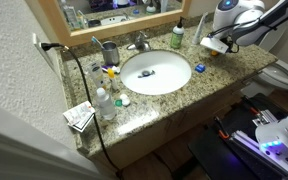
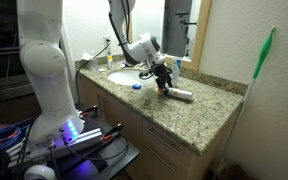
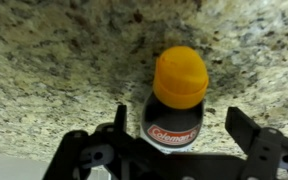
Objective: Put the silver bottle on the right side of the counter upright
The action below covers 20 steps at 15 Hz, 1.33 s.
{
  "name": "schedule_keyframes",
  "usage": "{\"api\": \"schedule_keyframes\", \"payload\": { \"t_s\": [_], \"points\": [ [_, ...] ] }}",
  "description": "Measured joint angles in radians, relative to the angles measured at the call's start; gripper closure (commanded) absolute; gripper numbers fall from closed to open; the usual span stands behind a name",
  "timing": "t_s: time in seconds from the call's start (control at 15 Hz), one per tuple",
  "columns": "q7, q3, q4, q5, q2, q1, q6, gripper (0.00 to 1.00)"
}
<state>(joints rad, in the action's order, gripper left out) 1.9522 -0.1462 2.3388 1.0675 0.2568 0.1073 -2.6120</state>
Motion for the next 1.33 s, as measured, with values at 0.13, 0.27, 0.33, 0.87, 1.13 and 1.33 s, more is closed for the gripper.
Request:
{"api": "schedule_keyframes", "payload": {
  "t_s": [0.13,0.27,0.33,0.87,1.13,1.33],
  "points": [
    [0.004,0.000,0.000,0.000,0.007,-0.004,0.016,0.00],
    [0.004,0.000,-0.001,0.000,0.007,-0.005,0.013,0.26],
    [0.004,0.000,-0.001,0.000,0.007,-0.005,0.013,0.34],
    [0.011,-0.001,-0.002,0.000,0.007,-0.005,0.012,0.67],
    [0.018,-0.006,-0.001,-0.019,0.005,-0.002,0.010,0.67],
    [-0.130,-0.019,0.019,-0.213,-0.034,0.050,-0.052,0.67]
  ]
}}
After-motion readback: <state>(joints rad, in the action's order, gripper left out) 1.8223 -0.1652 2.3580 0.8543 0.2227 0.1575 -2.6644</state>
